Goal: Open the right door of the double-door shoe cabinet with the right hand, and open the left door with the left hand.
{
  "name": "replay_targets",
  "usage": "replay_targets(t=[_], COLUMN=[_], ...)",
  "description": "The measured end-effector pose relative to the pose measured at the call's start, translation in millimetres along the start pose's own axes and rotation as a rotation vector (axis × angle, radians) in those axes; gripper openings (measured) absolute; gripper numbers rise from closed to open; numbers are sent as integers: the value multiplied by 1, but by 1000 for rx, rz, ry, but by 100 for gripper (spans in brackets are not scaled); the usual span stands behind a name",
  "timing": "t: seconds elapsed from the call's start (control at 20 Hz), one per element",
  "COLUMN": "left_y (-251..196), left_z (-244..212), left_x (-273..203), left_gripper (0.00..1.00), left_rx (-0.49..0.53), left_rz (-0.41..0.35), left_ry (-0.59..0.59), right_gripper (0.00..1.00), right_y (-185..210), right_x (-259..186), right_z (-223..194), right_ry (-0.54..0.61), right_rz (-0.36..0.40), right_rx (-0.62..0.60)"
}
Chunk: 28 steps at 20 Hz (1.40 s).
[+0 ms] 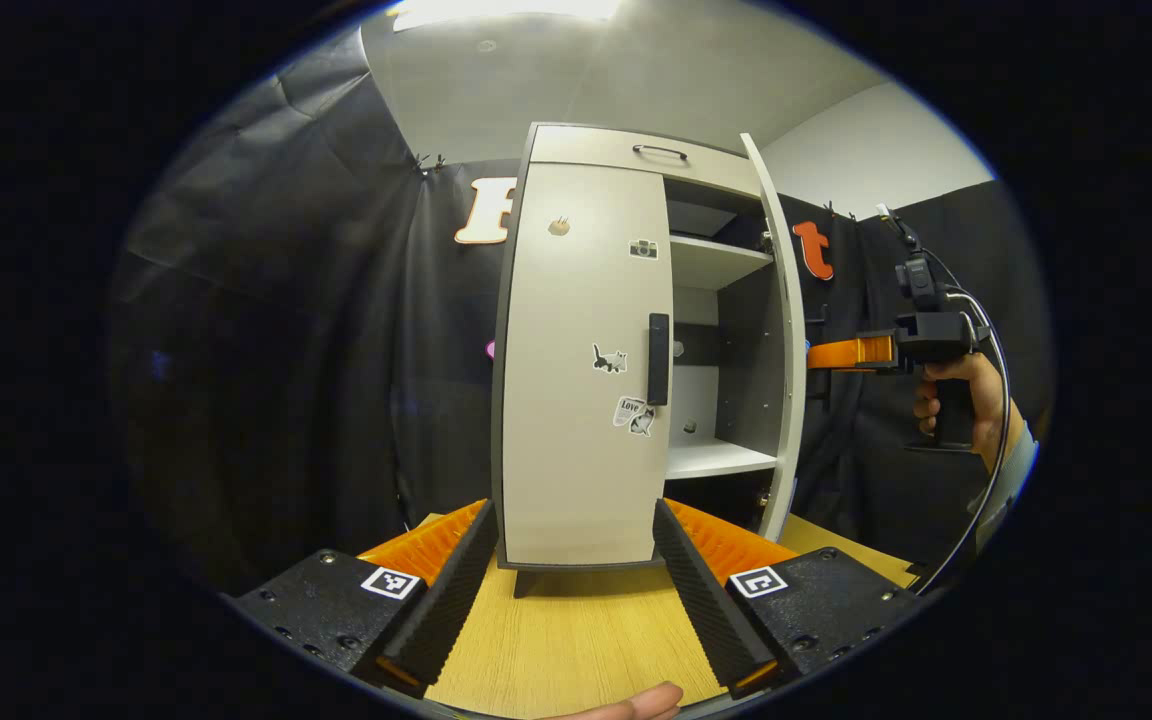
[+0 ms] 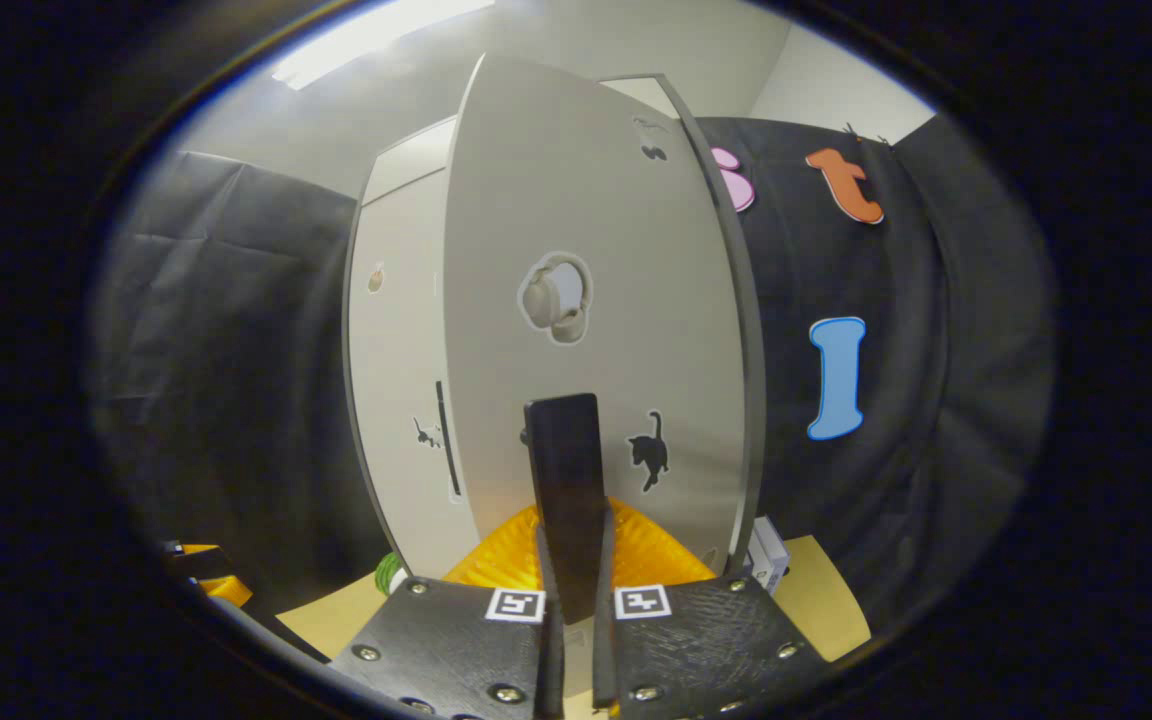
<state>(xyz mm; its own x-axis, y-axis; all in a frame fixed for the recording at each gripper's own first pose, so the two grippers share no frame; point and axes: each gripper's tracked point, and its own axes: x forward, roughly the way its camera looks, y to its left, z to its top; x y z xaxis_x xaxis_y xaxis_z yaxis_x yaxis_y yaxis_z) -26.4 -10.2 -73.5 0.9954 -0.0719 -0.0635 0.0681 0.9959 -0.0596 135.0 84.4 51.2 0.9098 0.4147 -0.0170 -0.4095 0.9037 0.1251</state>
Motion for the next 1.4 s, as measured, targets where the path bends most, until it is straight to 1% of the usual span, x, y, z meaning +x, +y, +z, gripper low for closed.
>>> replay_targets(t=[0.3,0.35,0.4,0.55,0.6,0.65,0.8,0.85,0.9,0.95,1.0,1.05,1.1,1.15,1.3,1.4], left_y=[-9,-10,-11,-16,-19,-22,-26,-27,-29,-28,-28,-29,-28,-24,-20,-17], left_z=[-1,-1,0,0,0,-2,-5,-7,-8,-9,-10,-12,-13,-13,-12,-8], left_x=[-5,-5,-4,-2,0,1,6,8,9,7,6,5,4,4,8,11], left_gripper=[96,96,96,97,97,96,97,97,97,97,97,97,97,97,97,97], left_rx=[-9,-10,-10,-25,-31,-34,-35,-33,-30,-29,-28,-28,-25,-19,-2,1], left_rz=[-27,-27,-28,-37,-44,-46,-48,-48,-48,-50,-51,-54,-54,-50,-31,-24], left_ry=[-3,-2,-3,-9,-9,-7,2,7,10,13,17,18,19,22,25,18], right_gripper=[11,12,10,10,10,1,0,0,0,0,0,0,1,1,1,1], right_y=[-29,-36,-41,-64,-70,-83,-123,-141,-146,-136,-136,-141,-144,-147,-144,-155], right_x=[-21,-25,-28,-39,-42,-44,-50,-56,-54,-56,-53,-53,-56,-59,-62,-62], right_z=[4,5,6,8,9,12,16,20,18,17,15,15,14,14,16,15], right_ry=[-2,-4,-5,-18,-28,-33,-46,-55,-49,-50,-42,-40,-36,-39,-39,-50], right_rz=[-44,-53,-62,-89,-107,-135,-233,-281,-233,-160,-121,-109,-106,-122,-131,-184], right_rx=[-11,-14,-13,-7,-10,-14,-42,-53,-38,4,35,59,75,71,32,5])
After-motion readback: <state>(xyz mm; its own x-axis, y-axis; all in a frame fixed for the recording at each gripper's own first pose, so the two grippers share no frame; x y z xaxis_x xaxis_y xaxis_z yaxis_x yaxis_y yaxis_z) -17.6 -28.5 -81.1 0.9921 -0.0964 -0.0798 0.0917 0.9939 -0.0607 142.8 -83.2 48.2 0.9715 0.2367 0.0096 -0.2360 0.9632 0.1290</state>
